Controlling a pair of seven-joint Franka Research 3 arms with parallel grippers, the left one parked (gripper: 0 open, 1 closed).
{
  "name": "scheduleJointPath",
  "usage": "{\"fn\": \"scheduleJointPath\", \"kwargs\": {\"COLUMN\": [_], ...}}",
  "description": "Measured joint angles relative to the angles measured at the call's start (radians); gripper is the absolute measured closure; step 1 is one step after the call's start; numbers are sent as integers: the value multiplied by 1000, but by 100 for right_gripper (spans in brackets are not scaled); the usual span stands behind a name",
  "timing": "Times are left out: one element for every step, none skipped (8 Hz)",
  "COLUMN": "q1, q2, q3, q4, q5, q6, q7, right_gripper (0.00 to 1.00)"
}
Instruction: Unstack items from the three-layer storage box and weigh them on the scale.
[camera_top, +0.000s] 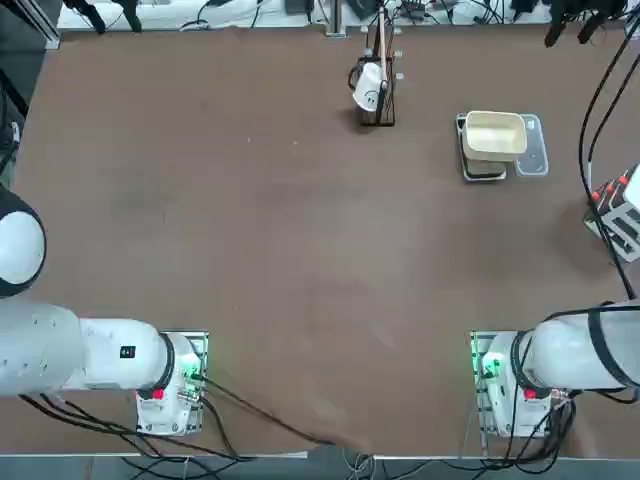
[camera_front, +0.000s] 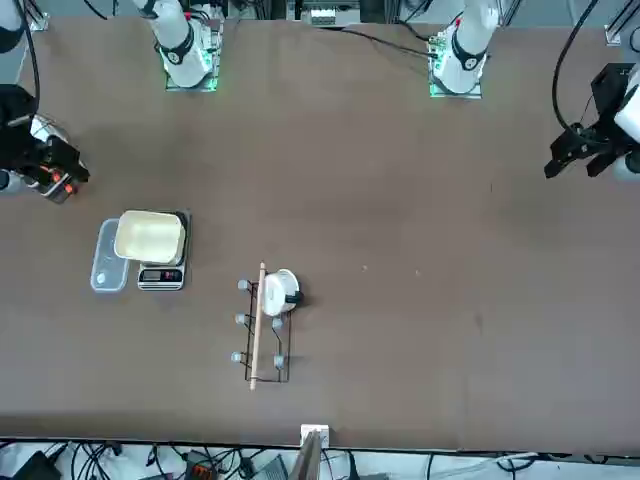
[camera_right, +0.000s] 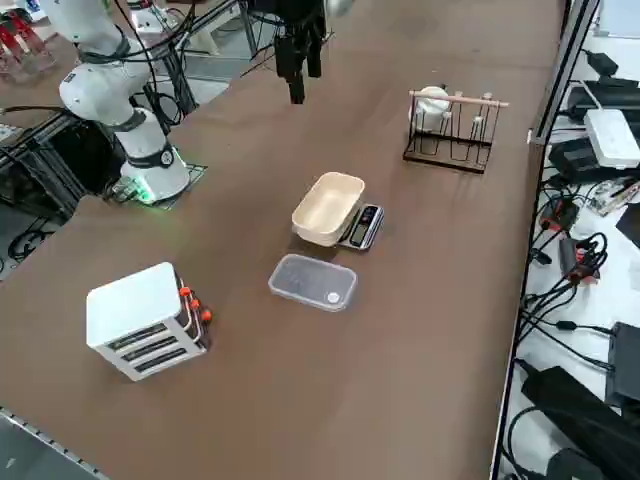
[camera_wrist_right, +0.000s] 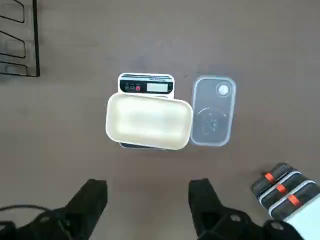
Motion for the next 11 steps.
{"fn": "scheduleJointPath", "kwargs": {"q1": [0, 0, -1, -1, -2, -10, -34, -56, -70, -79, -96], "q2": [1, 1, 1, 1, 3, 8, 16, 23, 29, 35, 42], "q3": [0, -1, -1, -1, -3, -7, -10, -13, -15, -15, -16], "q4": [1, 1, 1, 1, 1, -2, -18, -48, -81, -112, -140], "q5": [0, 0, 0, 0, -1, -4, -8, -40, -95, -151, -198], "q6": [-1, -3, -4, -18, -53, -101, -132, -136, -122, -86, -34], "q7": [0, 0, -2, -2, -2, -2, -14, -72, -167, -285, -441], "right_gripper": [1, 1, 1, 0, 1, 0, 0, 0, 0, 0, 0]}}
